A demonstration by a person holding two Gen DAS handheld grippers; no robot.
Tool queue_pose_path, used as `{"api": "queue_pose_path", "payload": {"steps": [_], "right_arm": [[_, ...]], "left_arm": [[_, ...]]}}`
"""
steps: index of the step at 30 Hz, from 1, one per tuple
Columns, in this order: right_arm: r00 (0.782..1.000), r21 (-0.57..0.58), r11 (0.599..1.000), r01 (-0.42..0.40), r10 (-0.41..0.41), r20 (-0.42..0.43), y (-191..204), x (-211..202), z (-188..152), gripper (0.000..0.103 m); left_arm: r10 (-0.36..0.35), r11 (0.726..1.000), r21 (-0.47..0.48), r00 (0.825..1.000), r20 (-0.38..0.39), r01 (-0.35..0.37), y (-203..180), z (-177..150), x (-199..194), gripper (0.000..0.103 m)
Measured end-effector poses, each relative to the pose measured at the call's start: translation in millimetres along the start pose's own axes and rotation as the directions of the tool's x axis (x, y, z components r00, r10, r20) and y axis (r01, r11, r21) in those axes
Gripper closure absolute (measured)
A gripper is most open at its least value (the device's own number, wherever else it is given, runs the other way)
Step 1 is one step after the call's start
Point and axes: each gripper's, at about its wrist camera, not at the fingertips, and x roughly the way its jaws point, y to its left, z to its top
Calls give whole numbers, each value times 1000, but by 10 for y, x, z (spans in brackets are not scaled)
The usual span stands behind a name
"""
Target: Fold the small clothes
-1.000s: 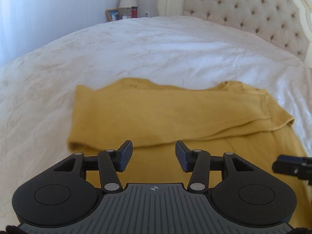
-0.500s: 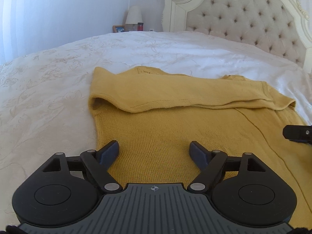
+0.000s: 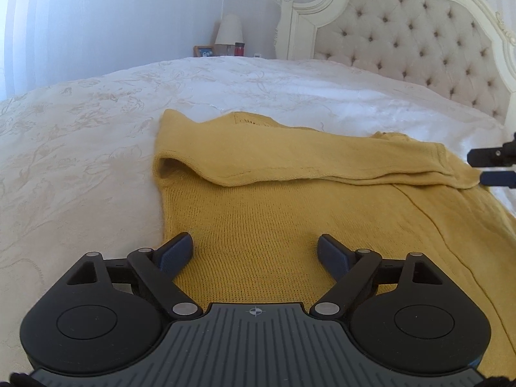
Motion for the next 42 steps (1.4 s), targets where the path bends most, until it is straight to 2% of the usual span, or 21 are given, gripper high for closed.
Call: {"api": "queue_pose_path", "payload": {"steps": [4,6,9,12,14,15,16,20,22,24,26,27,29,31,32,34,36,42], "right_arm": [[998,-10,998,57,-57,-14,-129,248,330,40],[996,2,997,78,-78,-45,-210,413,428,40],[989,11,993,118,-117,-94,-308,629,466,40],[983,46,993,111,-103,-150,-388,784,436,42],[983,73,993,88,-74,-169,-403,816,428,56],[982,82,993,80,-65,-175,-393,812,439,80],[984,77,994,72,-58,-171,-375,787,452,90],[990,-35,995,93,-96,-102,-258,525,585,91],[987,-71,988,138,-143,-75,-270,403,679,91],[979,-97,981,167,-177,-101,-342,387,707,91],[967,-96,981,169,-184,-177,-445,478,672,91],[961,-87,983,164,-179,-213,-487,524,637,90],[955,-60,986,153,-163,-249,-549,576,569,81],[962,-18,990,139,-139,-235,-614,559,524,77],[966,6,992,130,-125,-224,-642,553,521,72],[977,80,991,108,-91,-195,-709,531,538,51],[982,138,985,99,-74,-175,-767,542,575,47],[987,289,957,24,24,-160,-908,661,652,47]], "left_arm": [[-2,1000,-7,1000,0,2,9,-2,3,18],[-1,1000,-7,1000,-3,1,2,-2,5,18],[-3,1000,-11,1000,-6,3,11,-3,8,18],[0,1000,-11,1000,-10,0,2,-1,16,18],[5,1000,-5,1000,-12,-5,-12,-1,21,18],[7,1000,-4,1000,-13,-7,-16,0,22,18],[9,1000,-2,1000,-14,-9,-23,1,26,18],[10,1000,0,1000,-15,-10,-29,8,37,18],[10,1000,0,1000,-16,-10,-27,8,42,18],[13,1000,4,1000,-17,-13,-34,9,45,18],[16,1000,7,1000,-18,-16,-41,12,51,18],[17,1000,7,1000,-19,-16,-44,11,53,18],[19,1000,9,1000,-19,-18,-49,13,54,18],[21,1000,13,1000,-20,-21,-53,11,51,17],[21,1000,13,1000,-20,-21,-52,11,54,17],[21,1000,13,1000,-20,-21,-51,11,57,17],[22,1000,13,1000,-21,-21,-49,11,59,17],[22,1000,13,1000,-21,-22,-47,11,59,17]]}}
